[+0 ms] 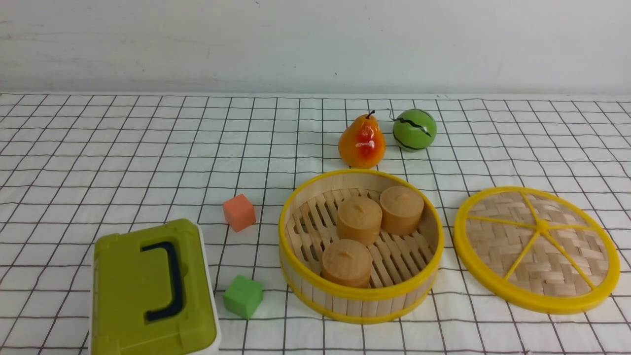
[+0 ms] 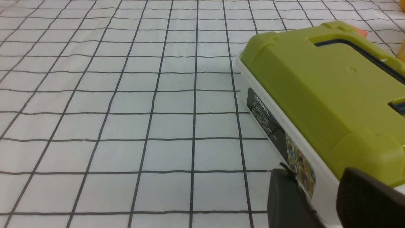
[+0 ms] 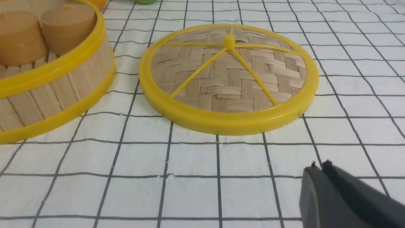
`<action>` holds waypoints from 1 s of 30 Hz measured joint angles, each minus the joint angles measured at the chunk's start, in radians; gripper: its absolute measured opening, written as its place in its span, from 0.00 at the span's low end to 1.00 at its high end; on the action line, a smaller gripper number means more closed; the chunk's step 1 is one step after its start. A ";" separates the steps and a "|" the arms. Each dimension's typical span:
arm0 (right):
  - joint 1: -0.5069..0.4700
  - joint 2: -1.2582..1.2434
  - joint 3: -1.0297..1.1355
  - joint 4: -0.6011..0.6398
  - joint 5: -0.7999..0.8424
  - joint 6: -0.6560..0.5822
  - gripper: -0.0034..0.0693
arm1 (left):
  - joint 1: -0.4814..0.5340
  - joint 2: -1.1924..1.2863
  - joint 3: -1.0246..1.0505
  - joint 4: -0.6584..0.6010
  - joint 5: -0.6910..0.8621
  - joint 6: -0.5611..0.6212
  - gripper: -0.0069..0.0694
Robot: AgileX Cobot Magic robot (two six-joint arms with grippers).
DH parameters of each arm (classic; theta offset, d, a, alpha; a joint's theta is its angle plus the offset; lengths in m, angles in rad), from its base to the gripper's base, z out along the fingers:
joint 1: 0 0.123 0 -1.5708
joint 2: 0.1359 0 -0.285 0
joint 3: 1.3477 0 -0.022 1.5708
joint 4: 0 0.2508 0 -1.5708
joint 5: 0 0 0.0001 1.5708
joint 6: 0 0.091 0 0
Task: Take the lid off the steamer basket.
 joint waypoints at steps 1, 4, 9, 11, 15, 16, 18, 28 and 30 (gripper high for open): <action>0.000 0.000 0.000 0.000 0.000 0.000 0.07 | 0.000 0.000 0.000 0.000 0.000 0.000 0.40; 0.000 0.000 0.000 0.000 0.000 0.000 0.07 | 0.000 0.000 0.000 0.000 0.000 0.000 0.40; 0.000 0.000 0.000 0.000 0.000 0.000 0.07 | 0.000 0.000 0.000 0.000 0.000 0.000 0.40; 0.000 0.000 0.000 0.000 0.000 0.000 0.07 | 0.000 0.000 0.000 0.000 0.000 0.000 0.40; 0.000 0.000 0.000 0.000 0.000 0.000 0.08 | 0.000 0.000 0.000 0.000 0.000 0.000 0.40; 0.000 0.000 0.000 0.000 0.000 0.000 0.08 | 0.000 0.000 0.000 0.000 0.000 0.000 0.40; 0.000 0.000 0.000 0.000 0.000 0.000 0.08 | 0.000 0.000 0.000 0.000 0.000 0.000 0.40; 0.000 0.000 0.000 0.000 0.000 0.000 0.10 | 0.000 0.000 0.000 0.000 0.000 0.000 0.40; 0.000 0.000 0.000 0.000 0.000 0.000 0.10 | 0.000 0.000 0.000 0.000 0.000 0.000 0.40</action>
